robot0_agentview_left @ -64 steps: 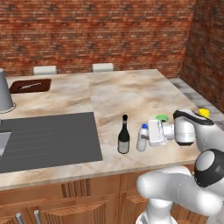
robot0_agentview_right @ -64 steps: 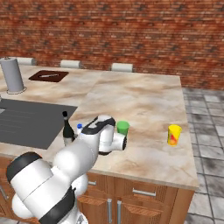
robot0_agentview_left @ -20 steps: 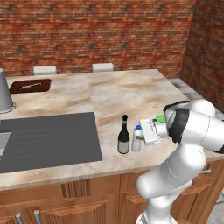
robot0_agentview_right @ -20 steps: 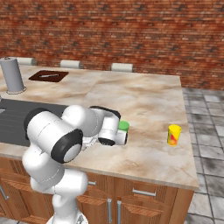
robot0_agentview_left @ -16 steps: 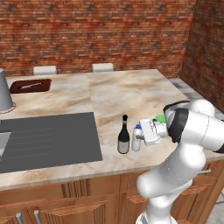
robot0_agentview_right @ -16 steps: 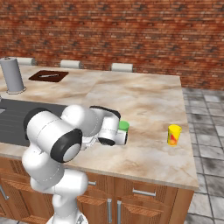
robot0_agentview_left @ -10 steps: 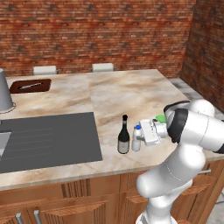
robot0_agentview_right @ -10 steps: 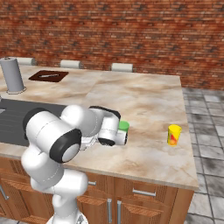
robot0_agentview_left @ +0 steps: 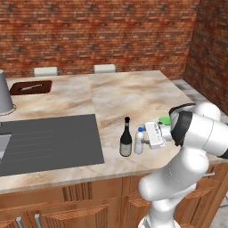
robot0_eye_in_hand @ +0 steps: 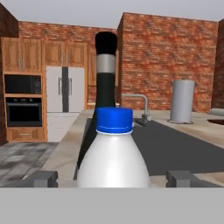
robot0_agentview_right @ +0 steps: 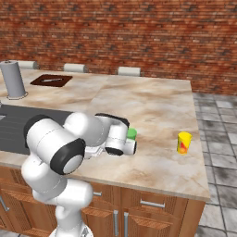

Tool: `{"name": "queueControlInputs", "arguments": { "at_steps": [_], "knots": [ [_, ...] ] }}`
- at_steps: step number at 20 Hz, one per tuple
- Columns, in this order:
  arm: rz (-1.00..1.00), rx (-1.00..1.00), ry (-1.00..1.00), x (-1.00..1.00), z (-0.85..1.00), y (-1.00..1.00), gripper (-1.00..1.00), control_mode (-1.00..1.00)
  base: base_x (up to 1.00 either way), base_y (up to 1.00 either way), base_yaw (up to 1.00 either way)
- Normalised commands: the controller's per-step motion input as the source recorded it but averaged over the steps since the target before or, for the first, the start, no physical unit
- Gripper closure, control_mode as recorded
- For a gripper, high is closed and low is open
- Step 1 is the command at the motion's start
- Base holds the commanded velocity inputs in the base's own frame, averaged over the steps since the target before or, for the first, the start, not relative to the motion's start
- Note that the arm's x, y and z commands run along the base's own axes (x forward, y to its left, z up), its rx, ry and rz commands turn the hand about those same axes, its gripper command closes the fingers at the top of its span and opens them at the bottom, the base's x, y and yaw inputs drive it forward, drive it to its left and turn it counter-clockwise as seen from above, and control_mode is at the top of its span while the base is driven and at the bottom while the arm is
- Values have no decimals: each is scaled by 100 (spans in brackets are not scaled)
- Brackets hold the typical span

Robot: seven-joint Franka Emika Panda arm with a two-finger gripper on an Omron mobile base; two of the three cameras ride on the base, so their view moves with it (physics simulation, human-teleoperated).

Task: Place the drinks on the dining counter in a tight cluster.

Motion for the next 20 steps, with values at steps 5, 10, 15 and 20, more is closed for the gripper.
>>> {"name": "queueControlInputs", "arguments": {
  "at_steps": [5,10,15,20],
  "knots": [
    [-2,0,4,-15,10,-18,-100,-100,0,0,0],
    [-4,-1,2,-36,25,-14,-100,-100,0,0,0],
    [-3,-9,1,-38,32,0,-100,-100,0,0,0],
    [-4,-9,11,-34,33,-2,-100,-100,0,0,0]
  ]
}}
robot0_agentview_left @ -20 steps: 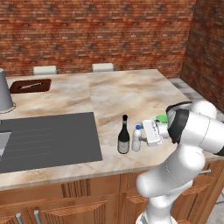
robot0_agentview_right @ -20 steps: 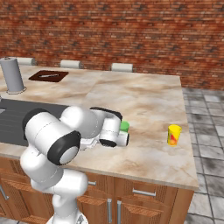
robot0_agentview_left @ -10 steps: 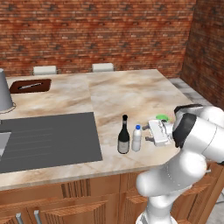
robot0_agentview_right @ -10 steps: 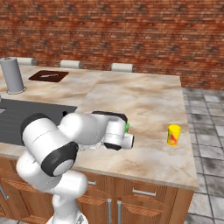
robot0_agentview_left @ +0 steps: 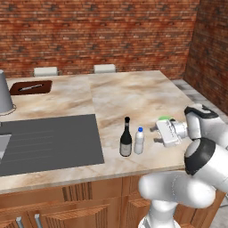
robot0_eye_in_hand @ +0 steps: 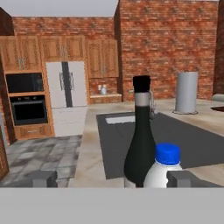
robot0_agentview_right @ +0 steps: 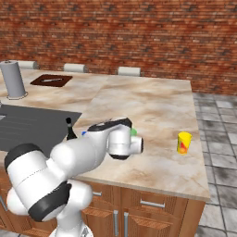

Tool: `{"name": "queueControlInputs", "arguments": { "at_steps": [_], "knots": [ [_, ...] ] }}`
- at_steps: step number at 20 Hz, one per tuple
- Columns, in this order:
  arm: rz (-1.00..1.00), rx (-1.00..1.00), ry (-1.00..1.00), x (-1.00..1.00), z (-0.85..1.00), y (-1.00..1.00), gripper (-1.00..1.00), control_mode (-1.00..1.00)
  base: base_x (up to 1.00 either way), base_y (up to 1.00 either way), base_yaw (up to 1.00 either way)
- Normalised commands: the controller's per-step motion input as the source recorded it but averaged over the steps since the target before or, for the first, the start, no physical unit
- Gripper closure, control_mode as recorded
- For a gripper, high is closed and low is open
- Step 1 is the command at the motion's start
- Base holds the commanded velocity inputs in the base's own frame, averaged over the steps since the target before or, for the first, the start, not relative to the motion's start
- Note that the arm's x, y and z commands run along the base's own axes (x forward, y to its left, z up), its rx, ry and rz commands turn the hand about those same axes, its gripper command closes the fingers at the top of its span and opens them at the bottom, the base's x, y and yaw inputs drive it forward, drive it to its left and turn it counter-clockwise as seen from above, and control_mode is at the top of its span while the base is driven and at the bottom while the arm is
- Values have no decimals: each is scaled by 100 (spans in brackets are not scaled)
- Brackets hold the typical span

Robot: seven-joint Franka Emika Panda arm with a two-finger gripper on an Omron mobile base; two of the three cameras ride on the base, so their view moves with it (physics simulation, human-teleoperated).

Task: Place the drinks on the dining counter in a tight cluster.

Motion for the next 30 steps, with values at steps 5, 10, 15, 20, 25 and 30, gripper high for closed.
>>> {"name": "queueControlInputs", "arguments": {
  "at_steps": [5,10,15,20,25,30],
  "knots": [
    [-5,-1,9,-35,24,-4,-100,-100,0,0,0],
    [-1,0,2,-46,20,0,-100,-100,0,0,0],
    [0,3,2,-46,22,0,-100,-100,0,0,0],
    [0,2,0,-52,22,0,-100,-100,0,0,0],
    [-8,4,0,-47,19,8,-100,-100,0,0,0],
    [-1,0,0,-27,14,7,-100,-100,0,0,0]
  ]
}}
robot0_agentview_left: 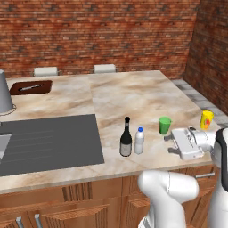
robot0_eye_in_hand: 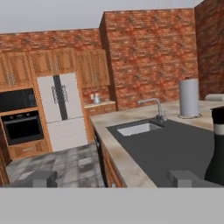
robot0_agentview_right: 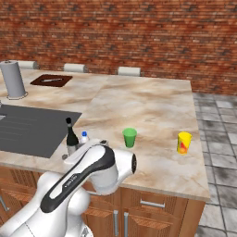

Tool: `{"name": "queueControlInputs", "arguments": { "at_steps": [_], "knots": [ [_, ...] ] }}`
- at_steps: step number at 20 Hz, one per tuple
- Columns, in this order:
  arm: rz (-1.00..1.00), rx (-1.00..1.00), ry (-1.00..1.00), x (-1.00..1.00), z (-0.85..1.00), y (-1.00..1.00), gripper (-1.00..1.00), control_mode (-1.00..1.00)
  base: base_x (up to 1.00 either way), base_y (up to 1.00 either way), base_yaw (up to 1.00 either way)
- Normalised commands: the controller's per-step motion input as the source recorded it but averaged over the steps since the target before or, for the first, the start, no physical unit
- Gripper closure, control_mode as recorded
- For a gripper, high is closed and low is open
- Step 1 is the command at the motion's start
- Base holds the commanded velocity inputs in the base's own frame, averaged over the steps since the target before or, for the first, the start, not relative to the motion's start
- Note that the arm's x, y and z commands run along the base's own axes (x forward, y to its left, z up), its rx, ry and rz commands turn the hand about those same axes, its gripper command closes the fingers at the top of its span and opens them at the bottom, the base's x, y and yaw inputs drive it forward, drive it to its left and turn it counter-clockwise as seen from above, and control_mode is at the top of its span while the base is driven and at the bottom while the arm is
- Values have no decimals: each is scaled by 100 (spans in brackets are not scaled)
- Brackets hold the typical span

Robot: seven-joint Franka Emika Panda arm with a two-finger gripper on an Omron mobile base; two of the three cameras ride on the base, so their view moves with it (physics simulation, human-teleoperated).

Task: Place the drinks on the dining counter in a tight cluster.

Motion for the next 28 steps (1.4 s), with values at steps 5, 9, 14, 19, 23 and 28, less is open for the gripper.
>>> {"name": "queueControlInputs", "arguments": {
  "at_steps": [5,9,14,19,23,28],
  "knots": [
    [0,0,0,-2,1,0,-100,-100,0,0,0],
    [0,0,0,0,0,0,-100,-100,0,0,0],
    [0,0,0,0,0,0,-100,-100,0,0,0],
    [0,0,0,-3,0,1,-100,100,-27,0,-2],
    [0,0,0,0,0,0,-100,100,-64,3,-7],
    [0,0,0,0,0,0,-100,100,-41,13,-51]
  ]
}}
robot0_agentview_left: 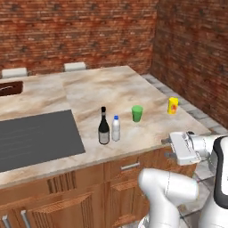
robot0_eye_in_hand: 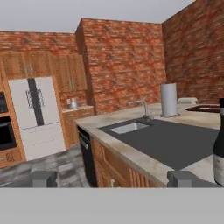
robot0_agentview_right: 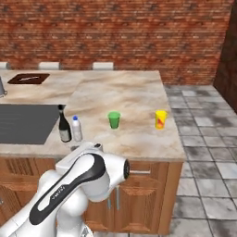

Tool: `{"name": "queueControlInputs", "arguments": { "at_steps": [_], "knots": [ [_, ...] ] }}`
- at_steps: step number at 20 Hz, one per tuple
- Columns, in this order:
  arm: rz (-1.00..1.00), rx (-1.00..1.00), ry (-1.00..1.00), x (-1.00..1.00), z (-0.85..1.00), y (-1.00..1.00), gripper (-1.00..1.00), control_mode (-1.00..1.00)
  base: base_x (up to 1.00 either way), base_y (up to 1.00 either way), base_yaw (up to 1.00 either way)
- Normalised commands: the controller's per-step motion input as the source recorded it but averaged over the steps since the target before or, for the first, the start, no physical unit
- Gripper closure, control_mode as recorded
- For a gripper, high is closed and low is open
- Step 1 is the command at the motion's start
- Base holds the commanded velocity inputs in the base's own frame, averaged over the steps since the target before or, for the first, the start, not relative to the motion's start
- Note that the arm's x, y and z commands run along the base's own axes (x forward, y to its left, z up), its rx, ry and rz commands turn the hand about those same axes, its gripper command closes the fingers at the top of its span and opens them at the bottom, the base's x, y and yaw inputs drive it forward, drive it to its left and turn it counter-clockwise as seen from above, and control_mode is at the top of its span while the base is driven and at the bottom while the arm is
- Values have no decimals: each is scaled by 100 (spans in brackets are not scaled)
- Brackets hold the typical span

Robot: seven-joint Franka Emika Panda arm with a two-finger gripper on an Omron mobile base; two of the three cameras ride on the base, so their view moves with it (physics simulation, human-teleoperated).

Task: Place the drinks on the dining counter in a tight cluster.

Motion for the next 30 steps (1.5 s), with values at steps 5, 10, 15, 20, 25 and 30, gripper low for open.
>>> {"name": "queueControlInputs", "arguments": {
  "at_steps": [5,10,15,20,25,30],
  "knots": [
    [0,0,0,0,0,0,-100,100,0,13,-87],
    [0,0,0,0,0,0,-100,100,0,12,-88],
    [0,0,0,0,0,0,-100,100,0,13,-89],
    [0,0,0,0,0,0,-100,100,0,13,-90],
    [0,0,0,0,0,0,-100,100,0,12,-91],
    [0,0,0,0,0,0,-100,100,0,12,-93]
  ]
}}
